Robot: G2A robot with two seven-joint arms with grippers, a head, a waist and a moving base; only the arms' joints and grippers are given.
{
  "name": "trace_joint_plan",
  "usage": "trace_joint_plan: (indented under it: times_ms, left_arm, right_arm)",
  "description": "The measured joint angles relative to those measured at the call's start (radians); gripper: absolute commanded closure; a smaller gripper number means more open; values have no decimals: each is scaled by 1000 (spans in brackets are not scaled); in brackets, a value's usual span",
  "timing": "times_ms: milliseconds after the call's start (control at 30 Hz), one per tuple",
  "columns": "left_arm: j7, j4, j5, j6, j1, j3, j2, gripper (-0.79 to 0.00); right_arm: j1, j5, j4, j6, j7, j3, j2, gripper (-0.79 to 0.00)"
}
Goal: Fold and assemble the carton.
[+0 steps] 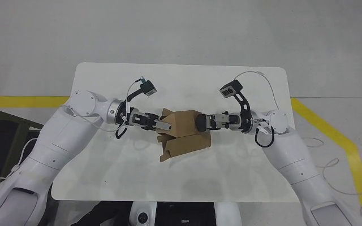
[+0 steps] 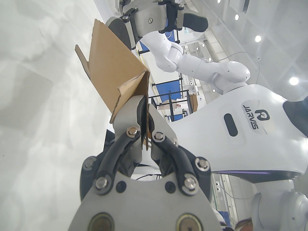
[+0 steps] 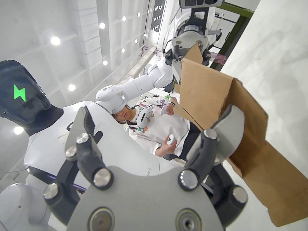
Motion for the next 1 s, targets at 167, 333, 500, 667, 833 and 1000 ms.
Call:
trace_joint_plan:
  times_ms: [167,333,500,667,833,1000]
  left_arm:
    - [1,-7,-10,-1,-1,1,-1,0]
    - [0,-12,-16,-1,1,-1,-1,0]
    - [-2,-17,-18,2,5,-3,0,0]
    - [-4,-16,-15,4,11,-7,2,0]
    - [-8,-17,-12,7,15,-11,4,0]
    - [-10,-24,-12,10,21,-11,5,0]
  right_arm:
    - [-2,-27,10,-15,-15,-17,-5,-779]
    - [4,-32,19,-31,-31,-37,-10,-720]
    - [2,-2,21,-48,-48,-44,-15,-585]
    - [-5,15,22,-44,-44,-35,-16,-570]
    - [-13,26,16,-26,-26,-9,-15,-529]
    - [-9,29,14,2,3,9,-17,-520]
